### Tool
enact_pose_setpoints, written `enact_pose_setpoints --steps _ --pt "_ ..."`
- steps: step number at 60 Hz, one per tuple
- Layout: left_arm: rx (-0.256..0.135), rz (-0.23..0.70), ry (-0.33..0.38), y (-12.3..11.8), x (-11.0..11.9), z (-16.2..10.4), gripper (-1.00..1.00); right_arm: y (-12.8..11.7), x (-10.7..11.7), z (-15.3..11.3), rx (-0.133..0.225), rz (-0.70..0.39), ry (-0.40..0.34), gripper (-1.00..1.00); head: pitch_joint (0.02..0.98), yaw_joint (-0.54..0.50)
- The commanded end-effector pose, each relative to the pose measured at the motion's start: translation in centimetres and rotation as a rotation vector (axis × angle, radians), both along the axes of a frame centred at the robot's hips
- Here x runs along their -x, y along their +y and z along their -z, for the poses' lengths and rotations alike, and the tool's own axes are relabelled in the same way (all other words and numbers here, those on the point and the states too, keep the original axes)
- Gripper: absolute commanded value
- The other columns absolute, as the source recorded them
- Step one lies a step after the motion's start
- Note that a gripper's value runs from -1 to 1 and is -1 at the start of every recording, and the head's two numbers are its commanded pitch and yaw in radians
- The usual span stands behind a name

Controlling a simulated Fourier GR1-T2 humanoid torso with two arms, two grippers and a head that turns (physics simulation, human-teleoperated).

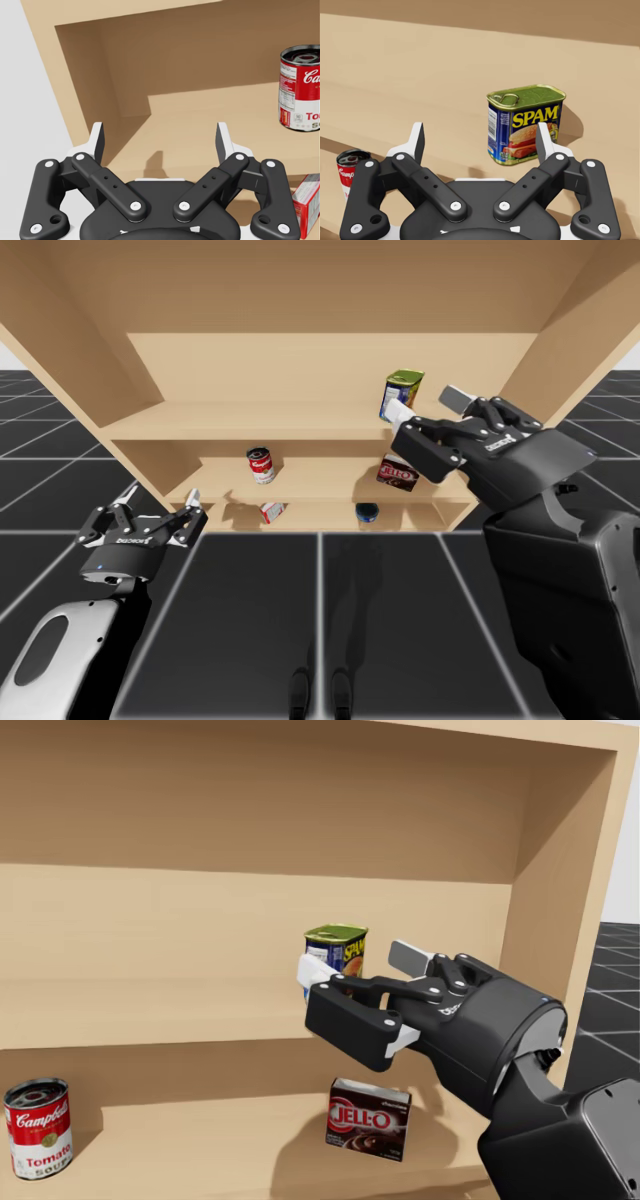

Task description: Retrieve the spam can from the shelves.

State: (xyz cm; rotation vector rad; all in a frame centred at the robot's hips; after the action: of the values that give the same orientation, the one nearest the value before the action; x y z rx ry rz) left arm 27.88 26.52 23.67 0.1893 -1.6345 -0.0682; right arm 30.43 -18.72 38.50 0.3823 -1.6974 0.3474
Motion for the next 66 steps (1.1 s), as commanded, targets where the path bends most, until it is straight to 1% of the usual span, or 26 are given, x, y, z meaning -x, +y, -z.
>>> enact_pose_setpoints --steps 1,3,8,11,13,17,19,22,24,29,30,38,40,48,49,53,55,57,60,62,64,65,66 --pt "0.003 -0.002 -0.004 0.1 0.0 -0.1 -1.00 0.4 -2.1 1.8 0.099 0.028 0.145 -1.00 0.272 -0.23" --pt "0.003 -0.003 -0.005 0.1 0.0 -0.1 -1.00 0.4 -2.3 1.9 0.104 0.037 0.142 -1.00 0.272 -0.23" --pt "0.005 -0.005 -0.008 0.2 0.1 -0.2 -1.00 0.3 -3.2 2.0 0.105 0.059 0.147 -1.00 0.273 -0.23" --pt "0.006 -0.005 -0.010 0.2 0.1 -0.2 -1.00 0.2 -3.9 2.0 0.114 0.080 0.145 -1.00 0.273 -0.23" --pt "0.006 -0.005 -0.010 0.2 0.1 -0.2 -1.00 0.2 -4.1 2.0 0.112 0.081 0.148 -1.00 0.274 -0.23" --pt "0.007 -0.005 -0.010 0.2 0.1 -0.2 -1.00 0.1 -5.0 2.0 0.119 0.095 0.147 -1.00 0.275 -0.22" --pt "0.007 -0.005 -0.011 0.2 0.1 -0.3 -1.00 0.1 -5.6 1.9 0.116 0.097 0.150 -1.00 0.275 -0.23" --pt "0.006 -0.007 -0.013 0.3 0.2 -0.3 -1.00 0.2 -6.1 1.9 0.123 0.103 0.146 -1.00 0.274 -0.23" --pt "0.006 -0.007 -0.014 0.3 0.2 -0.3 -1.00 0.2 -6.4 1.8 0.120 0.104 0.147 -1.00 0.274 -0.23" --pt "0.004 -0.009 -0.014 0.3 0.1 -0.3 -1.00 0.4 -7.2 1.8 0.138 0.115 0.142 -1.00 0.275 -0.22" --pt "0.004 -0.010 -0.014 0.4 0.1 -0.3 -1.00 0.4 -7.6 1.7 0.148 0.121 0.138 -1.00 0.275 -0.22" --pt "0.005 -0.011 -0.016 0.4 0.1 -0.3 -1.00 0.2 -8.7 1.6 0.168 0.153 0.123 -1.00 0.277 -0.22" --pt "0.005 -0.010 -0.017 0.4 0.1 -0.3 -1.00 0.1 -9.0 1.5 0.168 0.159 0.120 -1.00 0.277 -0.22" --pt "0.003 -0.009 -0.016 0.4 0.1 -0.3 -1.00 0.2 -9.8 1.2 0.167 0.158 0.125 -1.00 0.275 -0.22" --pt "0.003 -0.009 -0.016 0.4 0.1 -0.3 -1.00 0.2 -10.0 1.1 0.162 0.151 0.128 -1.00 0.275 -0.22" --pt "0.003 -0.009 -0.016 0.4 0.1 -0.3 -1.00 0.3 -10.3 1.0 0.165 0.152 0.125 -1.00 0.273 -0.22" --pt "0.002 -0.010 -0.016 0.4 0.1 -0.3 -1.00 0.5 -10.6 0.9 0.160 0.136 0.134 -1.00 0.273 -0.22" --pt "0.002 -0.010 -0.017 0.4 0.1 -0.3 -1.00 0.6 -10.7 0.9 0.165 0.131 0.136 -1.00 0.273 -0.22" --pt "0.002 -0.011 -0.017 0.4 0.1 -0.3 -1.00 0.7 -10.9 0.9 0.186 0.131 0.125 -1.00 0.272 -0.22" --pt "0.002 -0.011 -0.018 0.5 0.1 -0.3 -1.00 0.9 -11.0 1.0 0.183 0.101 0.133 -1.00 0.273 -0.22" --pt "0.002 -0.011 -0.018 0.4 0.1 -0.3 -1.00 0.8 -11.0 1.1 0.198 0.084 0.126 -1.00 0.273 -0.22" --pt "0.001 -0.012 -0.018 0.5 0.1 -0.3 -1.00 0.8 -11.0 1.2 0.194 0.120 0.116 -0.62 0.273 -0.22" --pt "0.000 -0.013 -0.018 0.5 0.1 -0.3 -1.00 0.9 -11.0 1.3 0.192 0.130 0.113 0.33 0.273 -0.22"
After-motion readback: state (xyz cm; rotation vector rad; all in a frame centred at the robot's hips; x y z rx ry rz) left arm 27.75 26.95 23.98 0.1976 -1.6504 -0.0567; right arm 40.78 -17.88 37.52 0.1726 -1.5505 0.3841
